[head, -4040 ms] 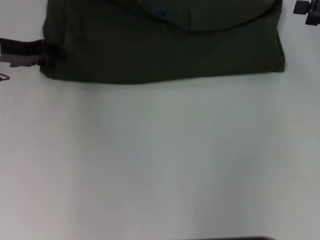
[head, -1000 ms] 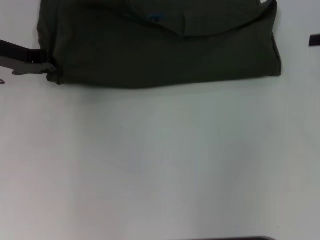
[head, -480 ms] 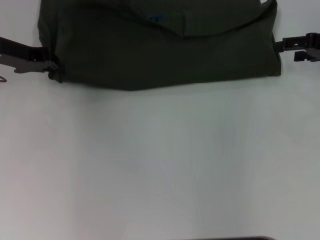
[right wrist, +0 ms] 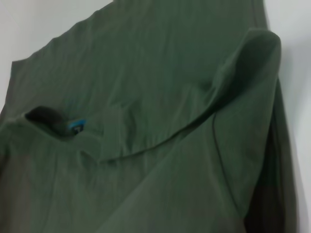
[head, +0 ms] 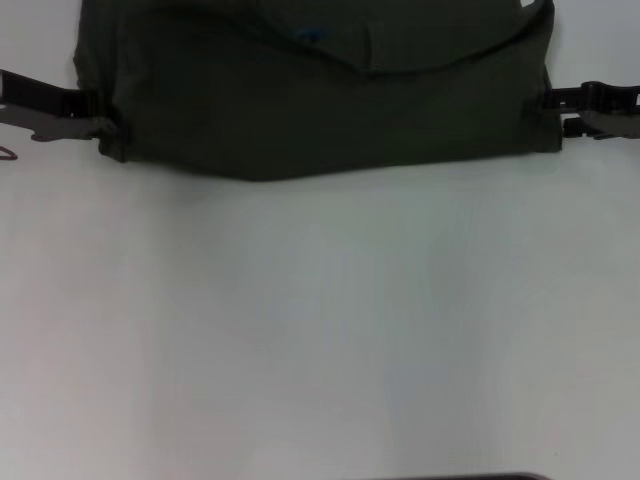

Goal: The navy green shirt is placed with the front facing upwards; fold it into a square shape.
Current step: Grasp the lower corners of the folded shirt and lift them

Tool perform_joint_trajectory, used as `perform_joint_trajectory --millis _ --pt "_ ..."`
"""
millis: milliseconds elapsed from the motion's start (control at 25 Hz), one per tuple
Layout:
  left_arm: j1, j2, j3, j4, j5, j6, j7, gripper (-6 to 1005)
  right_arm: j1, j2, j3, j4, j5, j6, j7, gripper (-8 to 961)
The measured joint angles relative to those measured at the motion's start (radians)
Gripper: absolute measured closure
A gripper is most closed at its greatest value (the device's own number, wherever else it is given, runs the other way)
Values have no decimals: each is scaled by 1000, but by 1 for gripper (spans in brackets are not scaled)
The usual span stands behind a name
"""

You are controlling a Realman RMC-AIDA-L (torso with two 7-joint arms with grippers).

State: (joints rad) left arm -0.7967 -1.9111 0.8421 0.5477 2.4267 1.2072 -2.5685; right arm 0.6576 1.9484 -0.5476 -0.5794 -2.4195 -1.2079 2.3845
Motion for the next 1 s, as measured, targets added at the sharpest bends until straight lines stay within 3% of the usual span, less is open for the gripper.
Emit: perform_joint_trajectory --millis 640,1000 --pt "10 -4 -2 0 0 -2 2 959 21 30 -7 44 20 89 -40 37" --pt "11 -5 -3 0 -2 -3 1 959 27 31 -29 53 19 94 -31 36"
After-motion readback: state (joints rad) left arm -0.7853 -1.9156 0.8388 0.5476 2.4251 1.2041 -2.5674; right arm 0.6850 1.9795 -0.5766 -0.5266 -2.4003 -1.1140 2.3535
